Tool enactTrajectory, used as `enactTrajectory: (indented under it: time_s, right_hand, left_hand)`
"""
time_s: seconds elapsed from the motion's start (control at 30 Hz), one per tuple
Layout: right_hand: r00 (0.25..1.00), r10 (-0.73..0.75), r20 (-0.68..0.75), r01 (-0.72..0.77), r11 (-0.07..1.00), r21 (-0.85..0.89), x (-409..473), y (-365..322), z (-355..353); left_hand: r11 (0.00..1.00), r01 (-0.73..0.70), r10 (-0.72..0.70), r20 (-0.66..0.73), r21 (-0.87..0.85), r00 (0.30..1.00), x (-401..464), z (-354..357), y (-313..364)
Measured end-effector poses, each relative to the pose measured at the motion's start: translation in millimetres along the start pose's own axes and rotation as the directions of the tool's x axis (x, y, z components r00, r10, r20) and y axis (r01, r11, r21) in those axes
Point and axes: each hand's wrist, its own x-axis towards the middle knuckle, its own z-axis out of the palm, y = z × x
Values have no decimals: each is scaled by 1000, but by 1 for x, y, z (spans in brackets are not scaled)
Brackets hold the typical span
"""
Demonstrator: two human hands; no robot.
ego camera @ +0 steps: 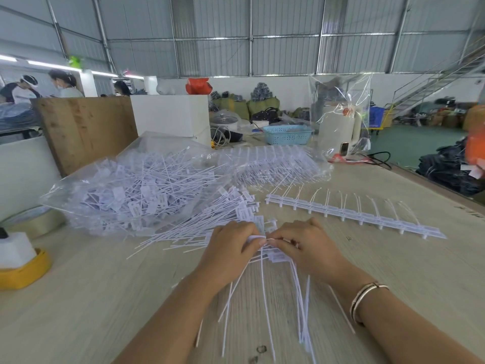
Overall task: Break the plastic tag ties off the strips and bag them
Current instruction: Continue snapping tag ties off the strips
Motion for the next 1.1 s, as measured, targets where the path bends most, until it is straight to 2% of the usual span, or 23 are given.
enactTrajectory:
  time_s: [0.37, 0.67, 0.73, 0.8, 0.87, 0.93, 1.0, 1.1]
  right_hand:
    - [999, 36, 40, -38, 999, 35, 1, 0, 1]
    - [995, 45, 94, -59, 986, 155, 1, 6, 3]
    - [993, 36, 112, -59, 976, 209, 1, 7, 2]
    - [992, 26, 122, -58, 962, 267, 1, 9, -1]
    - [991, 66, 120, -102, 939, 328, -1, 14, -8]
    - [989, 126, 81, -146, 928, 342, -3, 22, -17]
    - [986, 163, 38, -167, 949, 268, -6, 29, -23]
    - [993, 101, 58, -106, 990, 95, -6, 23, -19]
  left_hand:
    - [998, -63, 64, -44, 5, 997, 3, 0, 1]
    - [997, -73, 73, -40, -5, 997, 2, 1, 0]
    - [996, -50, 47, -39, -74, 998, 0, 1, 3]
    - [973, 24, -33, -36, -228, 999, -1, -1, 6]
    - [897, 131, -167, -50, -423, 985, 0, -8, 6]
    - [819, 165, -260, -99, -549, 961, 2, -17, 2]
    - [844, 139, -250, -150, -518, 957, 1, -21, 0]
    - [940, 117, -169, -140, -322, 976, 1, -15, 2]
